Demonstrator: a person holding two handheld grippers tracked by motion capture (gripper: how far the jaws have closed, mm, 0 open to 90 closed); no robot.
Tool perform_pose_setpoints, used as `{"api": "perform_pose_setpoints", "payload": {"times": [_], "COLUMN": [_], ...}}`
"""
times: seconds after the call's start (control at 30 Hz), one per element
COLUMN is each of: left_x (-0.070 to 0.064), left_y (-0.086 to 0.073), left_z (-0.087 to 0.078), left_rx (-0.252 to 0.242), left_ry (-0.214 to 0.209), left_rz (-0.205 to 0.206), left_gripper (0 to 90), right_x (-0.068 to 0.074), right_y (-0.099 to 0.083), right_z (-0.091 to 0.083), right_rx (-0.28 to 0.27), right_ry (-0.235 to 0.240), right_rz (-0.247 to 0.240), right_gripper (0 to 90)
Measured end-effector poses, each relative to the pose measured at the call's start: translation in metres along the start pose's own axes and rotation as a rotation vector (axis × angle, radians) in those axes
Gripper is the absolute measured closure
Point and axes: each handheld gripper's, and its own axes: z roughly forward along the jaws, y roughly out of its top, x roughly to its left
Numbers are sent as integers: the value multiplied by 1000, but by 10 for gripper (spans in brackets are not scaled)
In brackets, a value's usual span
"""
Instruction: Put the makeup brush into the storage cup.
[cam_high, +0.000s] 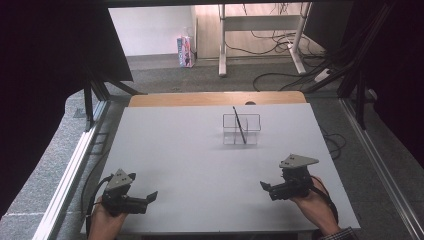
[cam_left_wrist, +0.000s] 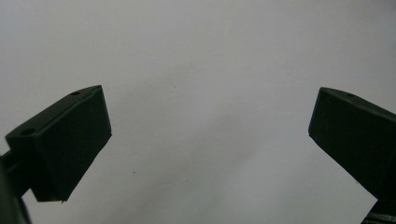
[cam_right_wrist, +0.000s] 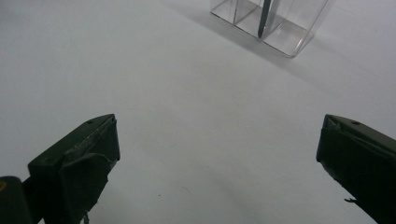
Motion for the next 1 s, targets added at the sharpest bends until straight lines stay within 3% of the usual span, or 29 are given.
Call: {"api": "perform_pose_setpoints", "payload": {"times": [1.0], "left_x": [-1], "left_y": [0], "left_z": [1], "left_rx": [4], "left_ry": [2], "left_rz": [10], "left_gripper": [0], "right_x": [-6], "right_y": [-18], "right_z": [-20], "right_rx": [3], "right_ry": [-45], "right_rz": [21], "right_gripper": [0]}}
